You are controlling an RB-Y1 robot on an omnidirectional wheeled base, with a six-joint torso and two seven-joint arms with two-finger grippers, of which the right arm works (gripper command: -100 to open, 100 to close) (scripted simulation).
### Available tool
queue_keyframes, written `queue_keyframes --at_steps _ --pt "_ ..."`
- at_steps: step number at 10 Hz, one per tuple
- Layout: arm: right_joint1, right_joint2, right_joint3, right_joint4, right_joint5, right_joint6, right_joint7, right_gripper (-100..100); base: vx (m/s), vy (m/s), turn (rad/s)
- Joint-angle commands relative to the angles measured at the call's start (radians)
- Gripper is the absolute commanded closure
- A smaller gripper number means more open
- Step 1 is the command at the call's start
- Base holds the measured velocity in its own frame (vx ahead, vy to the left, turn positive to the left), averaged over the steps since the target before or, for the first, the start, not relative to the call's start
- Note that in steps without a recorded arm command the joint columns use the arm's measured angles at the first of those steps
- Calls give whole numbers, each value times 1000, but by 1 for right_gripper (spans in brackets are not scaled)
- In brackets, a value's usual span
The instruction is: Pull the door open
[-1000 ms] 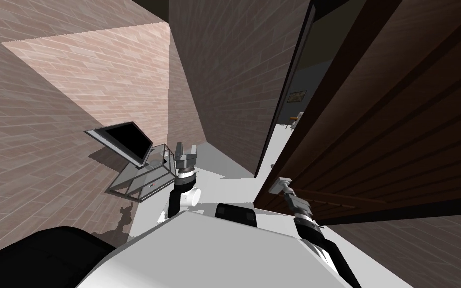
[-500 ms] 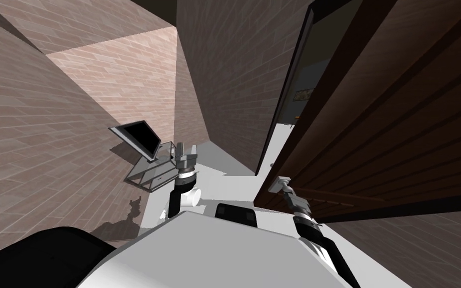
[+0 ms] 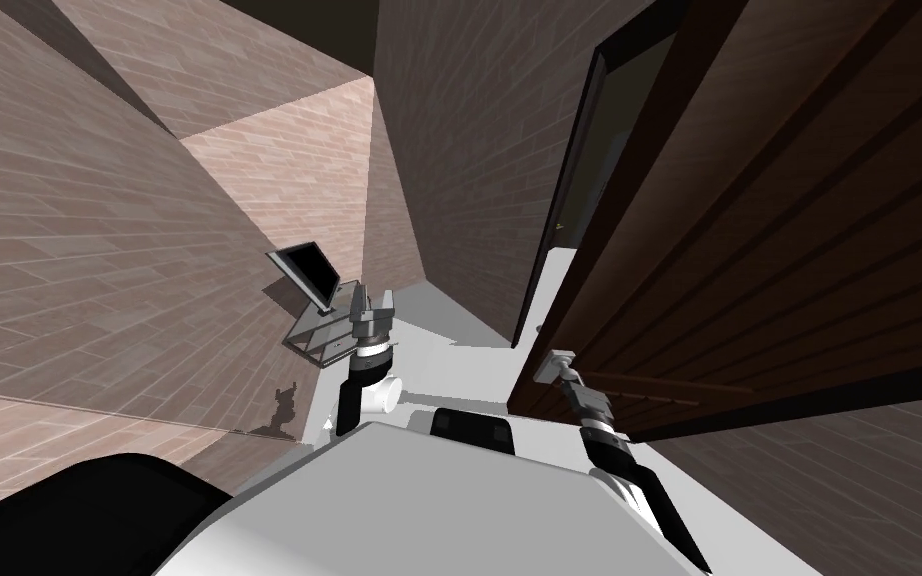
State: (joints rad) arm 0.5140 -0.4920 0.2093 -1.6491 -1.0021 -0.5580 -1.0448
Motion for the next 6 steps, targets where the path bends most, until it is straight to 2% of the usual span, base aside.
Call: queue_keyframes --at_steps 1,6 --pt "-13 11 31 -19 15 5 3 -100 -188 -61 135" --pt "-29 7 49 -13 31 -5 -6 -100 -114 -41 46"
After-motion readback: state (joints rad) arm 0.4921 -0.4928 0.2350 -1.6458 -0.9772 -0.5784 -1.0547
